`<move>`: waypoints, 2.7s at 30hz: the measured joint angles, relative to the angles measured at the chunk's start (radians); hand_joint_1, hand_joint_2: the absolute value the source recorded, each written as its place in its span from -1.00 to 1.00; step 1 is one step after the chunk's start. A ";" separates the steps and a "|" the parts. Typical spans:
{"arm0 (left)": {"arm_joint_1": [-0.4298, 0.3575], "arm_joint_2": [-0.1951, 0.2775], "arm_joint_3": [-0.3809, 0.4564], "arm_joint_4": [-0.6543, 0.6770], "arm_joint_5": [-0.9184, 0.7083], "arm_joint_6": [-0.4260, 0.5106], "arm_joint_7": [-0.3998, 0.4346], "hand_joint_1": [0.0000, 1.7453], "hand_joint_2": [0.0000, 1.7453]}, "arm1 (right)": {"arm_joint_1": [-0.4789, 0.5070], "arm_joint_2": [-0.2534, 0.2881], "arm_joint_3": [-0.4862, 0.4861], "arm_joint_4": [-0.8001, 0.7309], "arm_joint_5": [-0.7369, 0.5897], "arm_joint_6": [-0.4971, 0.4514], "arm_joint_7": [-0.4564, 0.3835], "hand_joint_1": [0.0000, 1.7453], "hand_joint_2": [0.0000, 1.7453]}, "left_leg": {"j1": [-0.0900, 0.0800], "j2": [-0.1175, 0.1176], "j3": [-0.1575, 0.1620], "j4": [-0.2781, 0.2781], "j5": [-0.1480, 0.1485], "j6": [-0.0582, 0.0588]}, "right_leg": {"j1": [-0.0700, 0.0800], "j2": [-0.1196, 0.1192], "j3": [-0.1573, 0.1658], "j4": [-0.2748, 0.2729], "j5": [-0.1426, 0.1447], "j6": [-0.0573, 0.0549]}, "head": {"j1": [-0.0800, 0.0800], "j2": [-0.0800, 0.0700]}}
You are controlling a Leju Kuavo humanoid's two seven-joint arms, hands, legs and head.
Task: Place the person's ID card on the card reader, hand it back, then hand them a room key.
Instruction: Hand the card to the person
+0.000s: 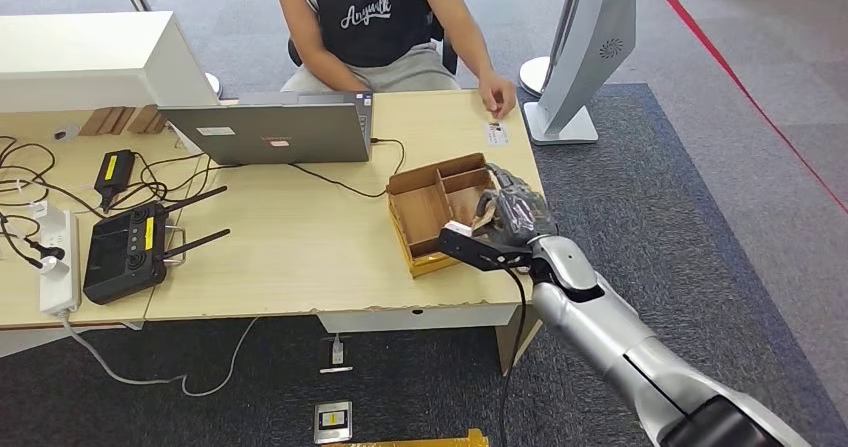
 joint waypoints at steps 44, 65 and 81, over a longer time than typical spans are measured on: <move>-0.044 0.000 -0.003 0.000 -0.112 -0.042 0.008 -1.00 -1.00 | -0.423 0.156 -0.018 0.289 0.183 0.063 0.047 -0.06 1.00 | 0.000 0.000 -0.001 0.000 0.001 0.000 | 0.000 0.000 -0.001 0.001 0.000 0.000 | 0.001 0.000; -0.032 0.004 -0.003 0.000 -0.114 -0.035 0.008 -1.00 -1.00 | -0.440 0.179 -0.028 0.421 0.118 -0.090 0.010 -1.00 1.00 | 0.000 0.000 0.000 0.000 0.001 -0.001 | 0.000 0.000 -0.001 0.001 0.000 0.000 | 0.001 0.000; 0.007 0.004 0.023 0.000 -0.036 -0.005 0.031 -1.00 -1.00 | -0.139 -0.038 -0.223 0.018 0.304 -0.337 0.188 -1.00 1.00 | 0.000 0.000 0.004 0.001 -0.001 0.001 | 0.000 -0.001 0.003 -0.003 0.000 0.001 | 0.000 0.000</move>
